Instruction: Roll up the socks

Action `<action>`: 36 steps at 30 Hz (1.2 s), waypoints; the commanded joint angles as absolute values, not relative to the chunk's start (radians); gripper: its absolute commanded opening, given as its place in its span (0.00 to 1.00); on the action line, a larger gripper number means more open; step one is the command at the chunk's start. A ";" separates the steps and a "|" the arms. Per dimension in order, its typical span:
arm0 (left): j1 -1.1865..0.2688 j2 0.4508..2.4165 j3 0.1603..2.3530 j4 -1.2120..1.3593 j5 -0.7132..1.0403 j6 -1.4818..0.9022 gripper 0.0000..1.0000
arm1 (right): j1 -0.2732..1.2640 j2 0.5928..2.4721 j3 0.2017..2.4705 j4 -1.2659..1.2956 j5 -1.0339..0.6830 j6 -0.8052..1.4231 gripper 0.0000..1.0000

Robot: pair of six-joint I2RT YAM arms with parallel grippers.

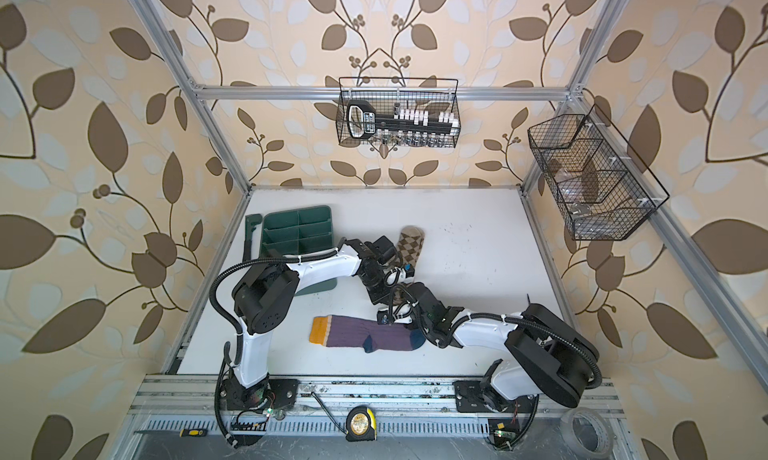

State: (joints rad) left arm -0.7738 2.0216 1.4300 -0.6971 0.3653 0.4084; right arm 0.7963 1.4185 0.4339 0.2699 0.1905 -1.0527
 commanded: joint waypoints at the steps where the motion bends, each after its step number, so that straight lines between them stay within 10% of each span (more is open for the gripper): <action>1: -0.788 1.996 1.450 -0.727 0.373 0.407 0.02 | 0.787 1.449 0.436 0.245 0.176 -1.072 0.47; 8: -0.805 1.966 1.442 -0.726 0.368 0.401 0.08 | 0.780 1.492 0.472 0.196 0.165 -1.055 0.15; 13: -0.815 1.865 1.401 -0.689 0.364 0.365 0.31 | 0.767 1.475 0.512 0.062 0.107 -1.032 0.01; 19: -0.815 1.718 1.332 -0.637 0.281 0.336 0.62 | 0.745 1.428 0.521 0.005 0.065 -1.028 0.00; 28: -0.815 1.196 1.007 -0.251 -0.398 0.447 0.71 | 0.718 1.432 0.649 -0.254 -0.042 -0.949 0.00; 36: -0.884 0.789 0.796 -0.307 -0.065 0.858 0.78 | 0.659 1.535 0.820 -0.555 -0.129 -0.964 0.00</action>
State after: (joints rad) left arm -0.8356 0.8246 0.8505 -0.3073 -0.1837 0.6662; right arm 0.6716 1.4765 0.7662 -0.3759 -0.0666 -0.9619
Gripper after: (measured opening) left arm 0.768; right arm 0.049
